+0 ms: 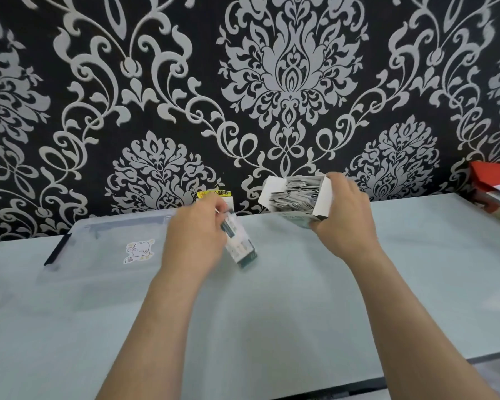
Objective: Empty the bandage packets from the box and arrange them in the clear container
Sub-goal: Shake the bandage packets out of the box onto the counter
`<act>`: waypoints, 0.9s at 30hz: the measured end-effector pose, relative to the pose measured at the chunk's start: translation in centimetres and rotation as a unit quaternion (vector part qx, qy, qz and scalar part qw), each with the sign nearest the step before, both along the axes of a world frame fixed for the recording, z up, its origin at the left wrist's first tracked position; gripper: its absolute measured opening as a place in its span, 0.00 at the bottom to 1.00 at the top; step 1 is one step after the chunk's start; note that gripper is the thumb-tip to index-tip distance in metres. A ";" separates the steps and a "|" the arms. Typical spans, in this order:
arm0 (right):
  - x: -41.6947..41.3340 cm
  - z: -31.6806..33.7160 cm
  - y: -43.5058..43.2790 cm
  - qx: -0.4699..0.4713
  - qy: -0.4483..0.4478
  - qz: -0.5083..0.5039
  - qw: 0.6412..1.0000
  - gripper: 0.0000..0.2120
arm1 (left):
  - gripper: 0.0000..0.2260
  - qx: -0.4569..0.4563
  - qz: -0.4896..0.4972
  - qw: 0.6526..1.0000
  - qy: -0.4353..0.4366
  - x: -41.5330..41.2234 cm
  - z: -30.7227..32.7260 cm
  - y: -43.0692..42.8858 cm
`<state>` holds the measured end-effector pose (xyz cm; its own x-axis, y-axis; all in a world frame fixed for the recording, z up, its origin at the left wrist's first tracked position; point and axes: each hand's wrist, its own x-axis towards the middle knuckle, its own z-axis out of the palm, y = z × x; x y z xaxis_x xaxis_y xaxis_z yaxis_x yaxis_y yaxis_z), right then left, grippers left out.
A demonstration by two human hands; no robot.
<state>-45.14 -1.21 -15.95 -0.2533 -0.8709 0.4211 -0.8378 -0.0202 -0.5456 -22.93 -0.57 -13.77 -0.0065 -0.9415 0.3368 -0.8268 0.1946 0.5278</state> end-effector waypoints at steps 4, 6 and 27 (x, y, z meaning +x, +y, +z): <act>1.1 0.0 0.2 -0.030 -0.004 0.035 0.999 0.37 | 0.14 -0.032 -0.041 0.998 -0.026 -2.0 -1.3 0.6; 2.0 -0.1 0.2 -0.034 -0.031 0.066 0.997 0.37 | 0.12 -0.113 -0.072 0.990 0.047 -2.7 -0.9 0.6; 0.1 -1.3 -0.1 0.015 -0.076 0.025 0.997 0.35 | 0.10 0.085 -0.018 0.995 0.044 -1.1 -0.4 0.1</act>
